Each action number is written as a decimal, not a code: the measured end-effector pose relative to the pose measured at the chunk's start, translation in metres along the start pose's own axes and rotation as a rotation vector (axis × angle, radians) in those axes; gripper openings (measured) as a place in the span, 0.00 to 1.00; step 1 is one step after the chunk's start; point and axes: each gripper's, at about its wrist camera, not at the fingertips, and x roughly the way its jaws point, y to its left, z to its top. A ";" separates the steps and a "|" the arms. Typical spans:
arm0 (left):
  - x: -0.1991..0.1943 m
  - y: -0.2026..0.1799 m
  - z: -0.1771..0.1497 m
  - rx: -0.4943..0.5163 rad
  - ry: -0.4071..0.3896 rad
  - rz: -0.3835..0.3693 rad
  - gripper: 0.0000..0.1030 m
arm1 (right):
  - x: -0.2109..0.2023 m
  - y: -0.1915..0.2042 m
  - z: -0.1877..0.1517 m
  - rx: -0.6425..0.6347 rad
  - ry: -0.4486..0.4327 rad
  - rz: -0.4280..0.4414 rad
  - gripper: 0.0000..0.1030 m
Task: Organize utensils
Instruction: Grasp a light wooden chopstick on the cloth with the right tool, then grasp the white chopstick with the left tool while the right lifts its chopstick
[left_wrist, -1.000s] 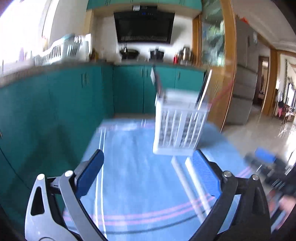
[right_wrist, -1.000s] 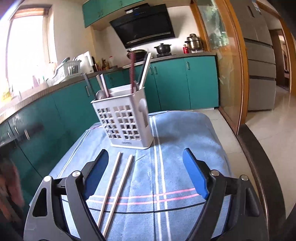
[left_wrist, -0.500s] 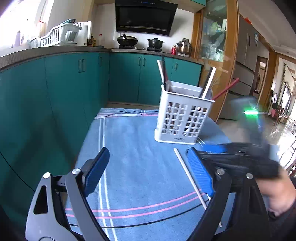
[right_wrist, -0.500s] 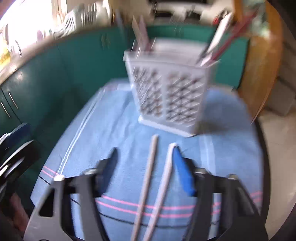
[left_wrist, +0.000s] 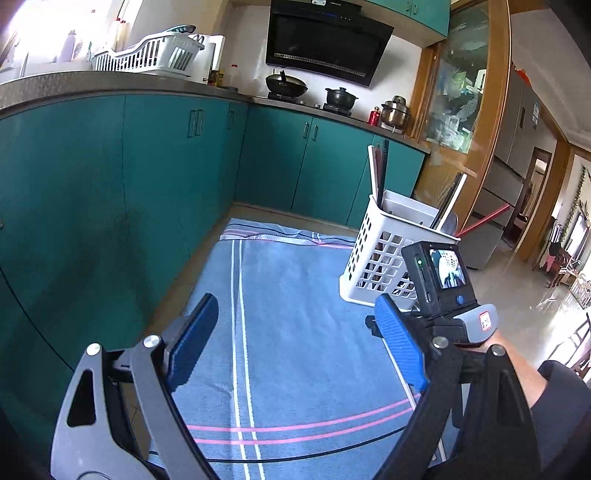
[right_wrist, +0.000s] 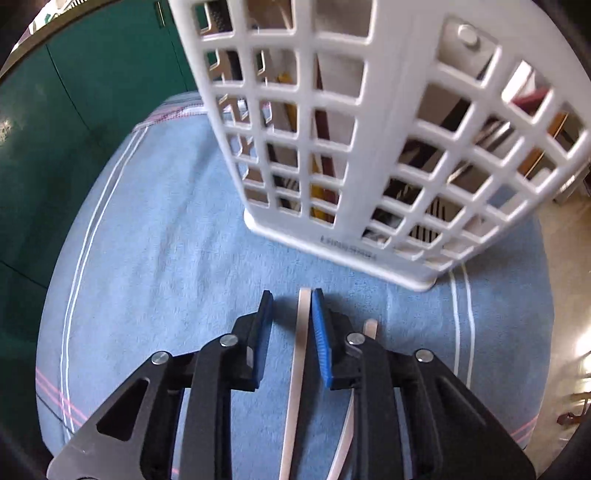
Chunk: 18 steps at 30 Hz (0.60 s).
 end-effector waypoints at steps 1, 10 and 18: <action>0.001 0.000 0.000 0.001 0.001 0.000 0.83 | 0.001 0.000 0.001 -0.001 -0.001 -0.002 0.22; 0.011 -0.009 -0.005 0.024 0.034 0.004 0.84 | -0.033 -0.016 -0.013 0.048 -0.098 0.092 0.06; 0.034 -0.037 -0.017 0.078 0.124 -0.029 0.84 | -0.163 -0.083 -0.091 0.176 -0.333 0.429 0.06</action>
